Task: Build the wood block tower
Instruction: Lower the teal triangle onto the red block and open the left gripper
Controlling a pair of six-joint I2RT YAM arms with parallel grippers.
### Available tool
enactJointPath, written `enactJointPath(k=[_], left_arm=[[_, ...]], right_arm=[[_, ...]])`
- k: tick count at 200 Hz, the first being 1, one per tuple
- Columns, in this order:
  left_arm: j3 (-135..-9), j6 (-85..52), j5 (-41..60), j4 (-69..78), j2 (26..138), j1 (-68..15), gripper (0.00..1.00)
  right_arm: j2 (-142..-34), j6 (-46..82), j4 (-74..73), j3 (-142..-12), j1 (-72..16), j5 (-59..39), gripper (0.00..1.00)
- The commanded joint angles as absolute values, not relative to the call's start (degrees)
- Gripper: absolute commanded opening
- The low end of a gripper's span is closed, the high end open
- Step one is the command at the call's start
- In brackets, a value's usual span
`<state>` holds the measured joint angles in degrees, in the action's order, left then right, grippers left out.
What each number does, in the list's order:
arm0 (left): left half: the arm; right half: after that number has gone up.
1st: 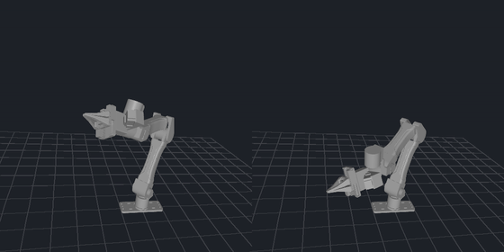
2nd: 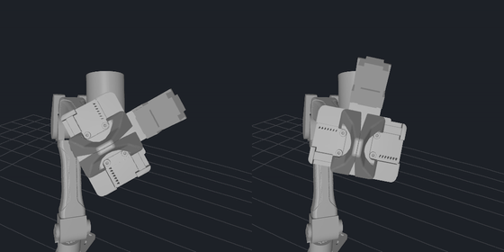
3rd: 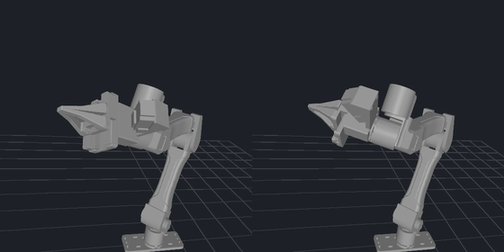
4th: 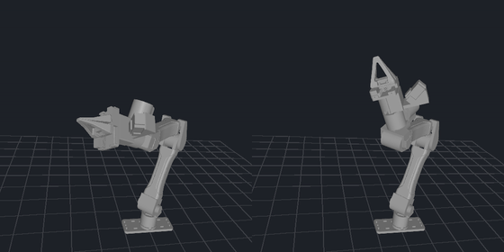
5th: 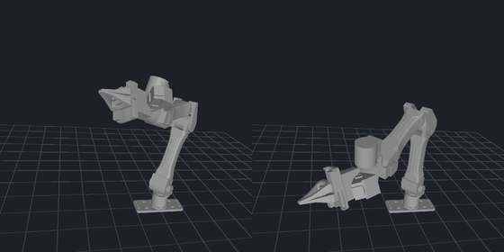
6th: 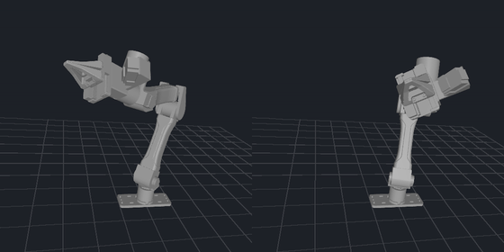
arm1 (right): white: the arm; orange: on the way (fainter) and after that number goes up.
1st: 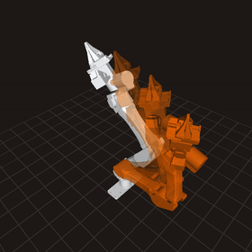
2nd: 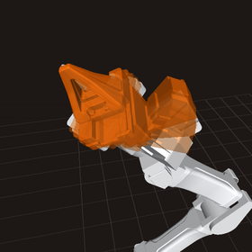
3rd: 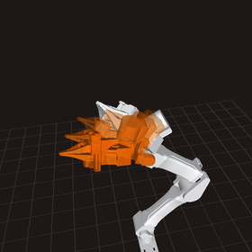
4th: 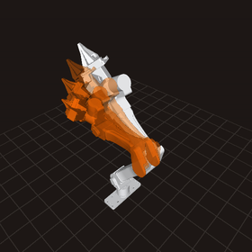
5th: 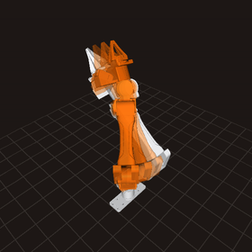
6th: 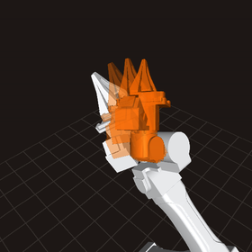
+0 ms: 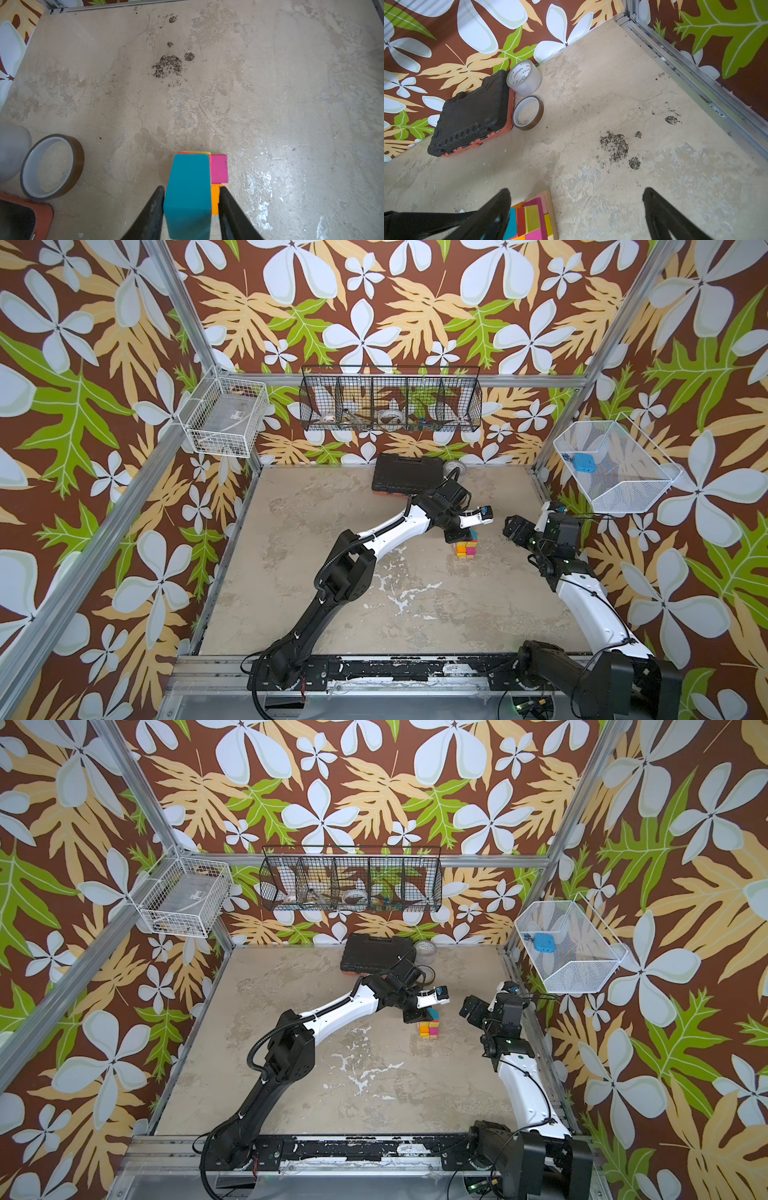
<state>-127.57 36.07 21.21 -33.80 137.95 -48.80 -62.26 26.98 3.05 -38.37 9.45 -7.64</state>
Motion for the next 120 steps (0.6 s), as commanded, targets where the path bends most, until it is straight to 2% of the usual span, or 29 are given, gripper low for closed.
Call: enactJointPath(k=[1,38,40,41,43,44,47,78,120], left_arm=[[-127.54,36.61,21.31,-33.75,137.27,-48.87,0.47],[-127.13,36.63,20.93,-33.49,136.54,-48.84,0.51],[-127.10,36.65,21.14,-33.49,136.44,-48.82,0.57],[-127.01,36.74,21.20,-33.44,136.38,-48.84,0.64],[-126.89,36.74,21.28,-33.48,136.20,-48.82,0.86],[-126.86,36.83,21.40,-33.48,136.08,-48.89,0.93],[-126.59,36.91,21.63,-33.42,135.74,-48.83,0.99],[-118.63,36.83,22.75,-28.66,128.86,-48.98,1.00],[-100.50,34.76,23.10,-17.12,113.25,-49.20,1.00]], right_arm=[[-62.48,27.40,1.49,-38.94,9.50,-7.69,0.98],[-62.66,27.42,1.49,-39.02,9.49,-7.66,0.98],[-62.67,27.42,1.49,-39.02,9.49,-7.69,0.98],[-62.67,27.42,1.49,-39.07,9.49,-7.67,0.98],[-62.67,27.42,1.49,-39.01,9.49,-7.72,0.98],[-62.71,27.42,1.49,-38.97,9.49,-7.68,0.98],[-62.67,27.42,1.42,-38.94,9.49,-7.66,0.98],[-62.74,27.35,1.62,-38.54,9.49,-6.89,1.00],[-62.41,27.22,1.15,-37.54,9.49,-6.59,1.00]])
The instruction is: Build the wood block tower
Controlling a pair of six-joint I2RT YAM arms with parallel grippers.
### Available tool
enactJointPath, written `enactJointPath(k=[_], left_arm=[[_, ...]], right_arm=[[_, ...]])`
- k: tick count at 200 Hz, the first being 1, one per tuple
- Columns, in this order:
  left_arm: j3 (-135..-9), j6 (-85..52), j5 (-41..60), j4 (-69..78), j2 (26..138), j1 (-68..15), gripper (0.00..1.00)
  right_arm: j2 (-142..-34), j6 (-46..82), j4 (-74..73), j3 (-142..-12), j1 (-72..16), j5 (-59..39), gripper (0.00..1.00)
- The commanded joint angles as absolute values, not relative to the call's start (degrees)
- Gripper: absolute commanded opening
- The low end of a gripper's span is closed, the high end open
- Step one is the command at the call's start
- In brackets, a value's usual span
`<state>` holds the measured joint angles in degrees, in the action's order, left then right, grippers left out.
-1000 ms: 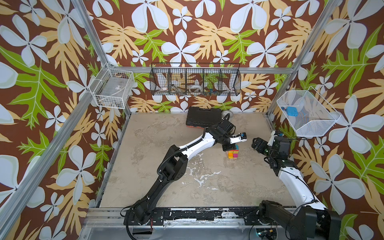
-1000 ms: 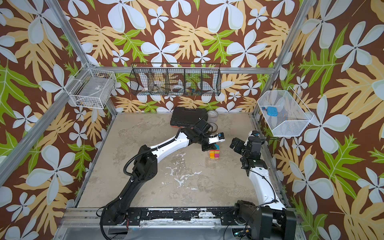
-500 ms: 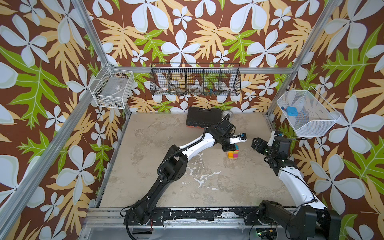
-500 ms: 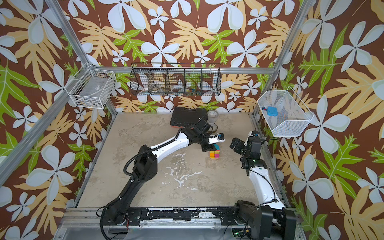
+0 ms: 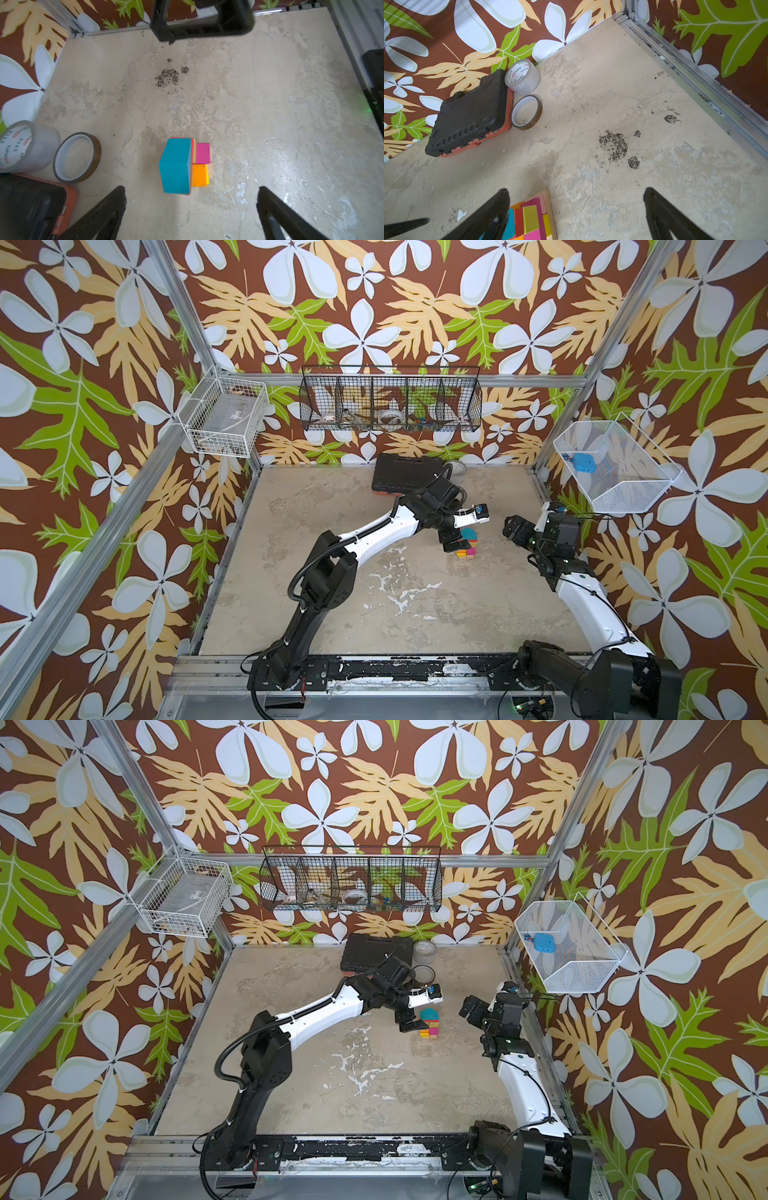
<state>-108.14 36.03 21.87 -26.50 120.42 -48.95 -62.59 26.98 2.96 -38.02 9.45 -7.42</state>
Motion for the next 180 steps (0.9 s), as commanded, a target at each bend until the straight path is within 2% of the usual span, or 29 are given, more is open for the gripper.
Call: enactJointPath(k=[1,47,72,117,132,144,162,180], left_arm=[[-100.04,34.65,23.11,-16.56,112.75,-49.21,1.00],[-81.83,29.62,19.44,-1.13,97.76,-49.04,1.00],[-74.93,24.39,13.38,3.66,91.41,-48.81,1.00],[-47.18,10.37,-14.85,28.85,69.62,-45.20,1.00],[-36.90,4.83,-20.48,36.71,61.55,-40.97,1.00],[-30.78,1.02,-24.01,39.44,55.95,-36.94,1.00],[-23.80,0.59,-30.74,41.04,50.10,-32.96,1.00],[-17.07,4.66,-39.14,46.82,47.47,-32.78,1.00]], right_arm=[[-62.41,27.23,1.15,-37.54,9.49,-6.64,1.00],[-61.94,27.16,2.34,-37.20,9.52,-6.51,1.00],[-60.12,27.31,2.14,-36.10,9.49,-5.80,1.00],[-55.61,28.23,2.46,-35.03,9.49,-2.52,1.00],[-55.62,29.38,3.05,-35.79,9.51,-0.18,1.00],[-55.59,28.23,-0.12,-35.01,9.41,-2.36,1.00],[-55.55,27.17,-5.52,-33.43,9.26,-5.44,1.00],[-55.94,28.46,-11.09,-30.37,9.14,-2.48,1.00]])
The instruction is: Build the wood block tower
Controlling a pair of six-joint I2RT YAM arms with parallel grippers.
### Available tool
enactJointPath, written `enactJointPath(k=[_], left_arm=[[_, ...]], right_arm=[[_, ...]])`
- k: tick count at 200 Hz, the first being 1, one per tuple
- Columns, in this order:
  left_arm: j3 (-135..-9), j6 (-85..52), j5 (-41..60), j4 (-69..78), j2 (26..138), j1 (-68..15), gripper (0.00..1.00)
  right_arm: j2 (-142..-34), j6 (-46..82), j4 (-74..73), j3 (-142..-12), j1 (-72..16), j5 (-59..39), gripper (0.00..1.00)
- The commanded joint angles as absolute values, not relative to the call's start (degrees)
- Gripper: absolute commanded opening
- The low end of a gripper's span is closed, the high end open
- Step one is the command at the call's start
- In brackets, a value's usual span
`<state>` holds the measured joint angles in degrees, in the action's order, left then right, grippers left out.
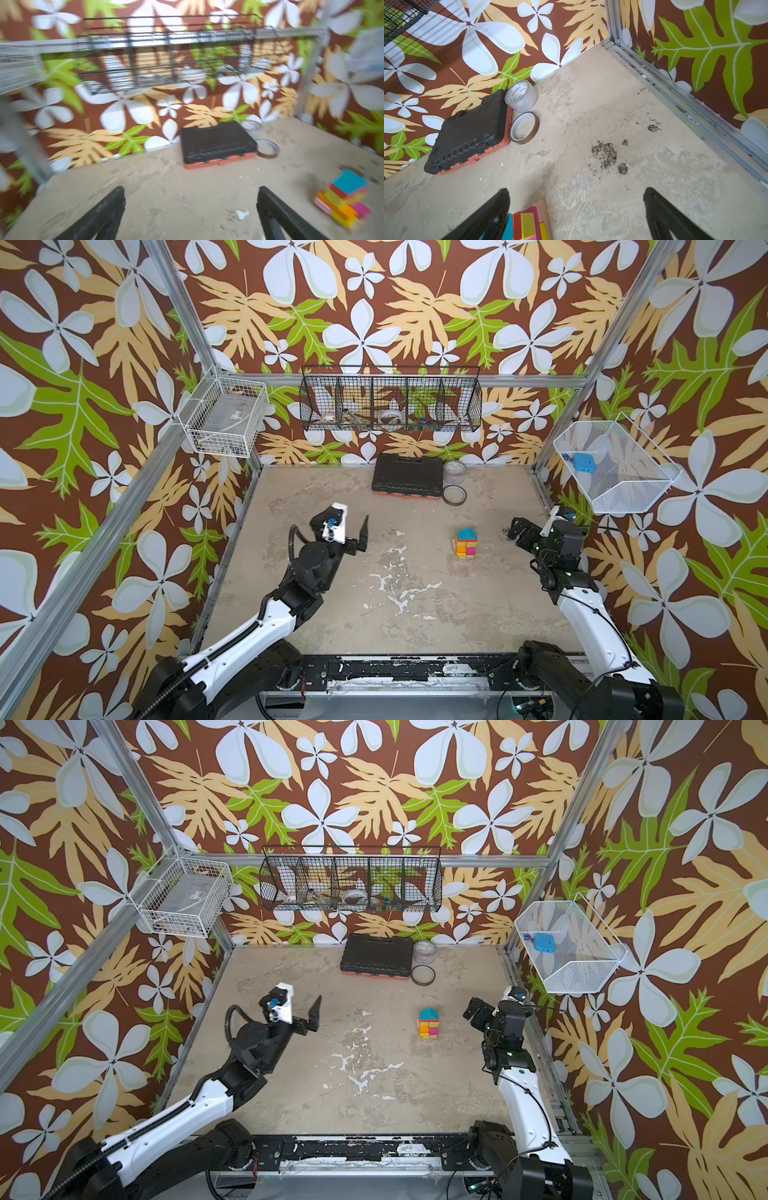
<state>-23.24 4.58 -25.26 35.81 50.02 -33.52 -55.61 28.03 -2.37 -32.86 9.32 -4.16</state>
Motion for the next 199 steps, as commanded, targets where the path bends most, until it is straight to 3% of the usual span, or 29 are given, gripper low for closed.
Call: enactJointPath(k=[1,31,62,102,111,129,180,199], left_arm=[[-16.71,4.88,-39.48,47.14,47.38,-32.78,1.00],[-8.82,9.06,-38.67,53.85,46.85,-32.78,1.00],[-5.79,12.74,-42.94,59.96,53.88,-31.61,1.00],[-4.03,-0.66,-31.98,58.06,61.85,-15.51,1.00],[-5.79,-2.33,-31.61,52.88,61.53,-14.46,1.00],[-4.51,-1.14,-28.55,56.97,61.96,-13.63,1.00],[-3.35,0.00,-22.79,69.12,67.84,-12.44,1.00],[-6.33,-1.05,-19.12,66.76,70.64,-10.26,1.00]], right_arm=[[-55.92,28.69,-11.34,-30.13,9.14,-2.07,1.00],[-54.39,30.19,-21.10,-22.35,9.14,5.68,1.00],[-56.77,24.47,-31.55,-15.62,9.14,10.73,1.00],[-64.01,25.16,-41.75,-9.31,7.74,14.53,1.00],[-64.00,24.88,-40.73,-9.71,6.71,15.76,1.00],[-63.72,21.12,-44.92,-8.71,2.73,21.29,1.00],[-67.90,18.02,-52.40,-8.88,2.28,18.81,1.00],[-70.21,16.17,-53.02,-10.36,2.30,16.93,1.00]])
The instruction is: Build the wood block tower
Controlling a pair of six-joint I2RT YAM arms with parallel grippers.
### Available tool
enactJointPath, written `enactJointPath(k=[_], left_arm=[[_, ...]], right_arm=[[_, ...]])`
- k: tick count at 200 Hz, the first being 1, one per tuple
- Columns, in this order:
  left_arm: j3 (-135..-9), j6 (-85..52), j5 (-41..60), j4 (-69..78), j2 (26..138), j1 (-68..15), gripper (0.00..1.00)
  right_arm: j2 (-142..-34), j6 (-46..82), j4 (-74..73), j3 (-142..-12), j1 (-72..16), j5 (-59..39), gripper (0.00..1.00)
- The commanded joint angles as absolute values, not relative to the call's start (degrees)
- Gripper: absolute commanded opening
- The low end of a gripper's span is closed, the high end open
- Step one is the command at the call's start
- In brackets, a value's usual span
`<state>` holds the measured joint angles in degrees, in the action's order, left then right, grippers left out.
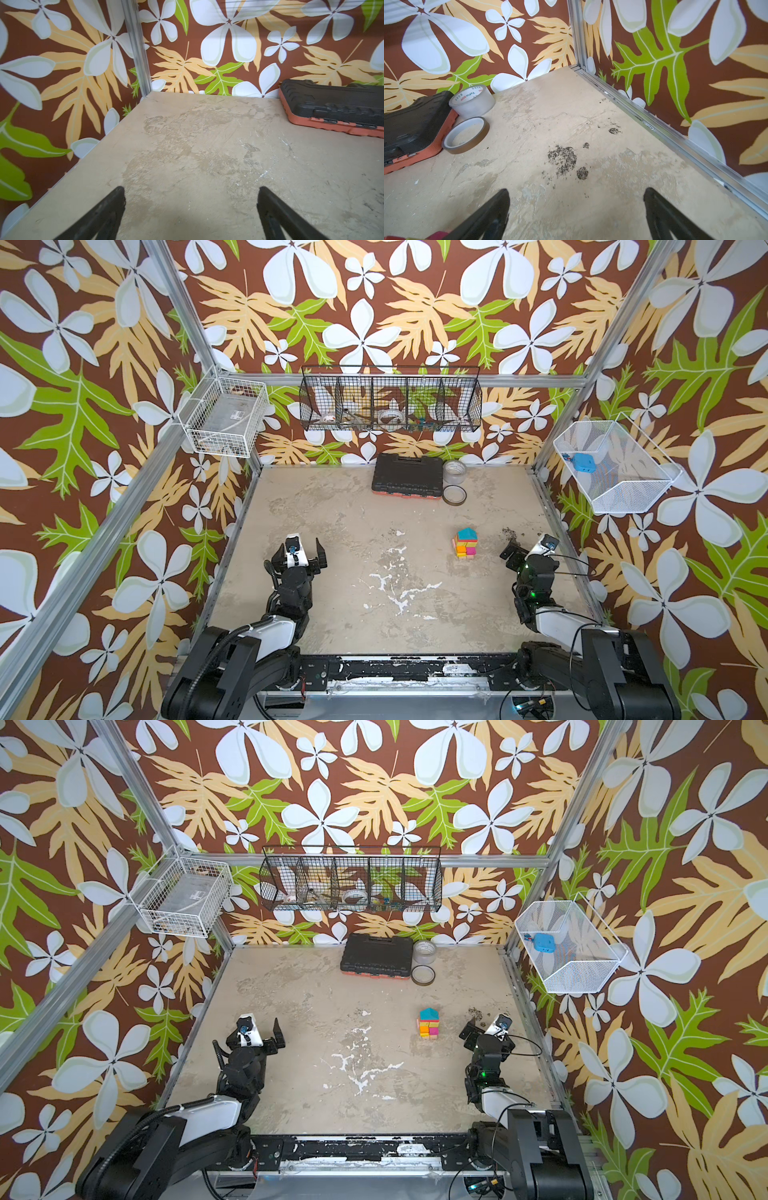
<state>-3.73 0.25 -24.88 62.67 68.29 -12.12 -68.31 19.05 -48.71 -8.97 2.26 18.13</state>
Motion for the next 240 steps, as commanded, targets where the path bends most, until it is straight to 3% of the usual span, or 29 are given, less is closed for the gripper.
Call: enactJointPath(k=[1,48,75,90,104,117,158,171,240], left_arm=[[-6.42,-1.14,-19.01,66.47,70.70,-10.19,1.00],[-9.81,-2.75,-14.68,63.49,73.78,-6.31,1.00],[-1.03,-3.38,-14.26,92.73,85.31,-4.24,1.00],[-3.45,-4.28,-13.27,80.55,80.86,-4.17,1.00],[-5.94,-3.21,-13.14,81.18,84.10,-4.20,1.00],[-8.95,-4.24,-14.13,72.20,82.47,-4.22,1.00],[-8.22,-3.96,-14.26,76.06,83.63,-4.24,1.00],[-8.18,-4.04,-14.24,75.30,83.32,-4.22,1.00],[-8.17,-3.74,-14.15,75.78,83.41,-4.23,1.00]], right_arm=[[-70.30,16.04,-53.01,-10.41,2.29,16.86,1.00],[-75.83,12.50,-64.86,-8.30,2.23,17.39,1.00],[-75.83,11.60,-64.36,-8.83,2.22,14.97,1.00],[-76.08,11.26,-64.46,-8.96,2.26,14.29,1.00],[-76.16,10.72,-64.79,-8.90,2.23,13.28,1.00],[-76.80,9.80,-65.47,-9.08,2.04,11.52,1.00],[-85.10,5.31,-76.05,-8.27,0.66,5.35,1.00],[-82.76,5.54,-69.49,-9.65,0.62,5.48,1.00],[-83.66,4.91,-70.34,-10.06,-0.09,6.55,1.00]])
